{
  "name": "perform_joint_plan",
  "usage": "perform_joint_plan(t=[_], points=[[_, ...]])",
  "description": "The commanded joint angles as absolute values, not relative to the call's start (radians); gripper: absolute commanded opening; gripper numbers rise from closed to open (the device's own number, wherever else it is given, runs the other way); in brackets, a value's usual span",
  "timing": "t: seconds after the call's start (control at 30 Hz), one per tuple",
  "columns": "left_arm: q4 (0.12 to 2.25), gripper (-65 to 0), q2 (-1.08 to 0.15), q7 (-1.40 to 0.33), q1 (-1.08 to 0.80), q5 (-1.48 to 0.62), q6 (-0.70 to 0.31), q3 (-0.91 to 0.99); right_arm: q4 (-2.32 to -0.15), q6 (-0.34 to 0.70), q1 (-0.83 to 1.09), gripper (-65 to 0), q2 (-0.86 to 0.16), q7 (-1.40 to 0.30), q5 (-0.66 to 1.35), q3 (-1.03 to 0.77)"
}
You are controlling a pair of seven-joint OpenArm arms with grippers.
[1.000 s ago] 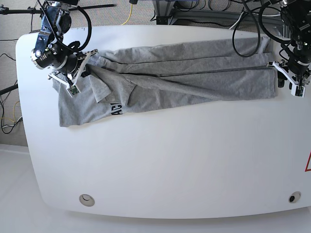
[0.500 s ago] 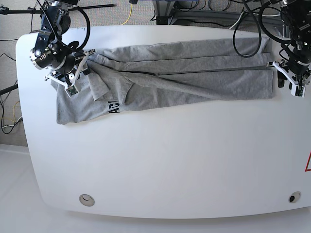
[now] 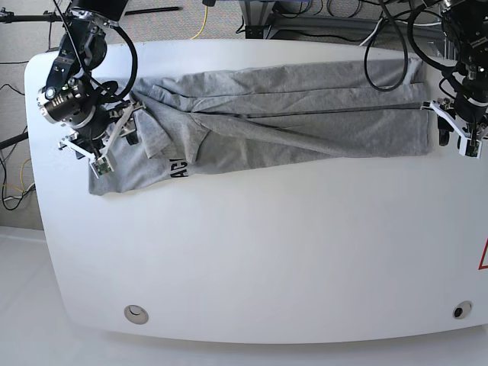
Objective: Fold the T-shirt properly
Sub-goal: 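Lower the left gripper onto the shirt's end and close it, then pull the shirt end with the left gripper, then open it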
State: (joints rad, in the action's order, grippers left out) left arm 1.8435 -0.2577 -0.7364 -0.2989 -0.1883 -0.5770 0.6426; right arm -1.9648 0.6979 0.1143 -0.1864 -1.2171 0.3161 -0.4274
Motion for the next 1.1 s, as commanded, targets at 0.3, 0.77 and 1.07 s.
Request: perform_joint_plan(t=[0.3, 0.77, 1.07], points=[[1.9, -48.8, -0.232, -0.802, -0.297, -0.202, -0.578, 0.572, -1.98, 0.698, 0.101, -65.0, -0.154, -1.21, 0.315, -0.275], [1.9, -64.6, -0.125, -0.872, -0.343, -0.199, -0.578, 0.452, -1.9, 0.698, 0.111, -65.0, -0.125, -1.201, 0.314, -0.232], [1.89, -64.7, -0.127, -0.894, -0.344, -0.194, -0.578, 0.447, -1.755, 0.698, 0.113, -65.0, -0.13, -1.084, 0.278, -0.232]])
